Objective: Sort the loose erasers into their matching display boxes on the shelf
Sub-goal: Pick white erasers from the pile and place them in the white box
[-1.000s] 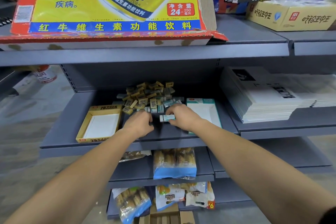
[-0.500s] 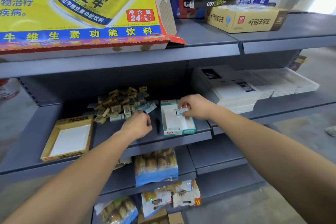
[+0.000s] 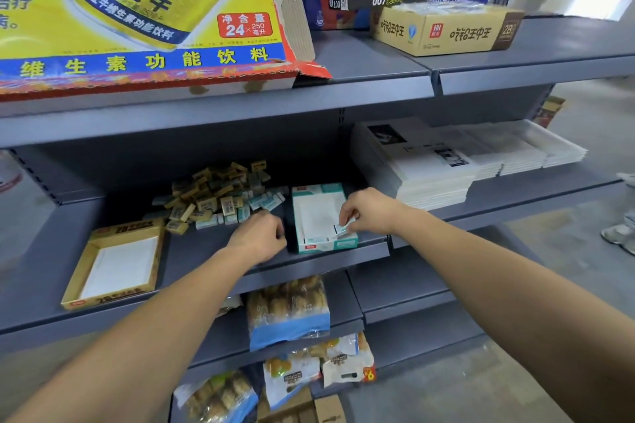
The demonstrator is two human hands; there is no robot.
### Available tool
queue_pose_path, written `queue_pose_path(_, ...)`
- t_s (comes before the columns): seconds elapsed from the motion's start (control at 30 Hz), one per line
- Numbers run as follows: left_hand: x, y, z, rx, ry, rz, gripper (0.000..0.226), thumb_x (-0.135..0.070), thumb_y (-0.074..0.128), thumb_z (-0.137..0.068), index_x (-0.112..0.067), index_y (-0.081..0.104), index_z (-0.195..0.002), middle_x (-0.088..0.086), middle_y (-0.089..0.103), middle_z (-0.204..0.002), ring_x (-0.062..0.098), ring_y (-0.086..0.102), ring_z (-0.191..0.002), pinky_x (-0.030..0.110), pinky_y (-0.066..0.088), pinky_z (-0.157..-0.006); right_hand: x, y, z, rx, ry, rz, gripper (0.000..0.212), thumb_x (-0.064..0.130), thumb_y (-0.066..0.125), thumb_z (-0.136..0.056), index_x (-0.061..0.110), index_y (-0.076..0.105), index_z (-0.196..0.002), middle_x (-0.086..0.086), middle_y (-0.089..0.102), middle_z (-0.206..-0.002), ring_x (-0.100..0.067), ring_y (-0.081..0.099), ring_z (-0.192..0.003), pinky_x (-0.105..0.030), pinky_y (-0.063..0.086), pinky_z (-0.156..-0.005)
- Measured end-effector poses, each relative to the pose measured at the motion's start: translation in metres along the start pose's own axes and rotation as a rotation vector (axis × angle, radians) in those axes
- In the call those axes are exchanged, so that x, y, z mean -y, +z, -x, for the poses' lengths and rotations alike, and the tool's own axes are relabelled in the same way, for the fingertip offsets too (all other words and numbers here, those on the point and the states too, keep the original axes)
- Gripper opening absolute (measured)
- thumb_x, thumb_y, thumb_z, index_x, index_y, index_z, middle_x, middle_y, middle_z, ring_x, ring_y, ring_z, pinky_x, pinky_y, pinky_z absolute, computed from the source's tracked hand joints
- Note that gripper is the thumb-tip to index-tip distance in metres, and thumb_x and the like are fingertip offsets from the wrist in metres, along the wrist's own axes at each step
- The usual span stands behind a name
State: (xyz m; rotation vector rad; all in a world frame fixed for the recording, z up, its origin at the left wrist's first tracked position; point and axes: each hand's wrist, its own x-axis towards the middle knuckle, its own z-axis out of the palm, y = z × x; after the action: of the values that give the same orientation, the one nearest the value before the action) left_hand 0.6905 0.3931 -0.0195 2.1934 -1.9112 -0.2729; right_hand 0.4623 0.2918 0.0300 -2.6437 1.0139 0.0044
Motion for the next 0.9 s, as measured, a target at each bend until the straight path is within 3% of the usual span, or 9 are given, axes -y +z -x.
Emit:
queue_pose_path(0.63, 0.007, 0.008, 0.000, 0.000, 0.008, 0.006, 0.011, -0.018, 0.059, -0.088, -0.014, 0.070, -0.091, 0.005, 0.057, -0.102, 0.021, 0.057, -0.085, 0.034, 0.049, -0.073, 0.002, 0.014, -0.005, 0.042, 0.031, -0.032, 0.018, 0.016, 0.067, -0.085, 0.014, 0.075, -0.101, 0.003, 0.069, -0.104, -0.012, 0.061, -0.093, -0.020, 0.046, -0.079)
queue_pose_path(0.77, 0.007, 0.010, -0.002, 0.002, 0.015, 0.003, 0.011, -0.019, 0.059, -0.088, -0.015, 0.069, -0.091, 0.005, 0.057, -0.102, 0.021, 0.056, -0.085, 0.035, 0.050, -0.074, -0.002, 0.022, -0.001, 0.085, 0.051, -0.050, 0.021, 0.028, 0.060, -0.087, 0.015, 0.076, -0.091, 0.002, 0.072, -0.094, -0.015, 0.064, -0.087, -0.030, 0.053, -0.079)
queue_pose_path(0.9, 0.007, 0.010, -0.004, -0.005, 0.005, 0.004, 0.011, -0.020, 0.059, -0.088, -0.015, 0.069, -0.089, 0.005, 0.058, -0.101, 0.022, 0.057, -0.084, 0.037, 0.051, -0.073, -0.001, 0.025, 0.001, 0.105, 0.043, -0.028, 0.023, 0.039, 0.066, -0.085, 0.019, 0.076, -0.091, 0.005, 0.070, -0.093, -0.010, 0.059, -0.086, -0.030, 0.051, -0.078)
